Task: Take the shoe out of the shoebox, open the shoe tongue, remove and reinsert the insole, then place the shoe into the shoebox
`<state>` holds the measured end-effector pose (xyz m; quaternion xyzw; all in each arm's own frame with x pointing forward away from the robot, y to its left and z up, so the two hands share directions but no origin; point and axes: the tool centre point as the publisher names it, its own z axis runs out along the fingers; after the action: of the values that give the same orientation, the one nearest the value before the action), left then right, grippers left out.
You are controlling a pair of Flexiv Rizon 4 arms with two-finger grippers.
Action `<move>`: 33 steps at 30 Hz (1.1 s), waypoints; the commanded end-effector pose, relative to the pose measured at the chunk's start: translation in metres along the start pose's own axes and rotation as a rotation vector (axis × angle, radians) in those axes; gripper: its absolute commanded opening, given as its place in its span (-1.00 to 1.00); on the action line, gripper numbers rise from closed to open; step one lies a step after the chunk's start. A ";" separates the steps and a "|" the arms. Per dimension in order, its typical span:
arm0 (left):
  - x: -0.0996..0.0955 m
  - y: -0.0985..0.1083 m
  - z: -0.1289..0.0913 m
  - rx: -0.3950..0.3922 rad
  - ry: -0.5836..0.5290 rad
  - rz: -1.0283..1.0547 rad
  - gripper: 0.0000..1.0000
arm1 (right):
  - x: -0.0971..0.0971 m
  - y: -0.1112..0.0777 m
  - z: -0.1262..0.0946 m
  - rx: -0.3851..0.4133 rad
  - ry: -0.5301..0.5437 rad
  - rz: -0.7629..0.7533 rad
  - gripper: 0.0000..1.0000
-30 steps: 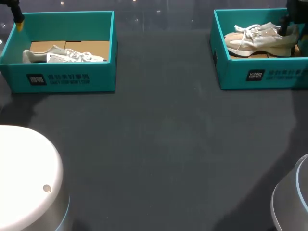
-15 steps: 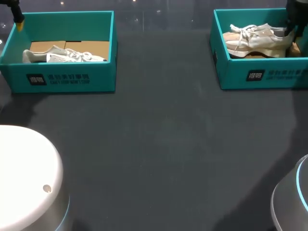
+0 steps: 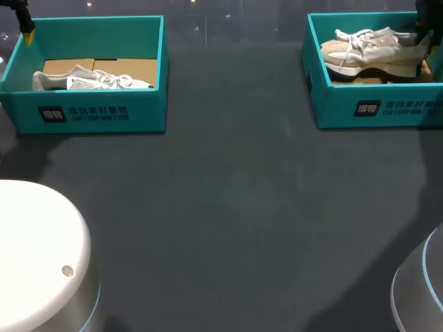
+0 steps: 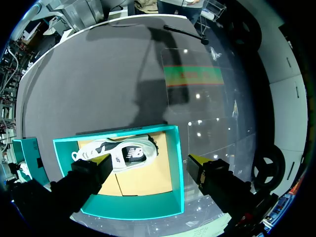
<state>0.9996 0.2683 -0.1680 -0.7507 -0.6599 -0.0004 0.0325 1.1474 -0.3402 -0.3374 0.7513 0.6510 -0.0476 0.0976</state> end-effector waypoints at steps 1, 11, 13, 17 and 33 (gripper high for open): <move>0.001 -0.001 0.000 -0.001 0.001 0.001 1.00 | -0.006 -0.008 -0.034 -0.032 -0.034 0.022 -1.00; 0.001 -0.001 0.000 -0.001 0.001 0.001 1.00 | -0.019 0.000 -0.091 -0.126 -0.087 0.040 -1.00; 0.001 -0.001 0.000 -0.001 0.001 0.001 1.00 | -0.021 0.002 -0.101 -0.136 -0.097 0.039 -1.00; 0.001 -0.001 0.000 -0.001 0.001 0.001 1.00 | -0.022 0.004 -0.118 -0.151 -0.111 0.033 -1.00; 0.001 -0.001 0.000 -0.001 0.001 0.001 1.00 | -0.024 -0.008 -0.162 -0.179 -0.150 0.040 -1.00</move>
<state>0.9996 0.2683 -0.1680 -0.7507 -0.6599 -0.0004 0.0325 1.1375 -0.3297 -0.1869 0.7469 0.6290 -0.0461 0.2105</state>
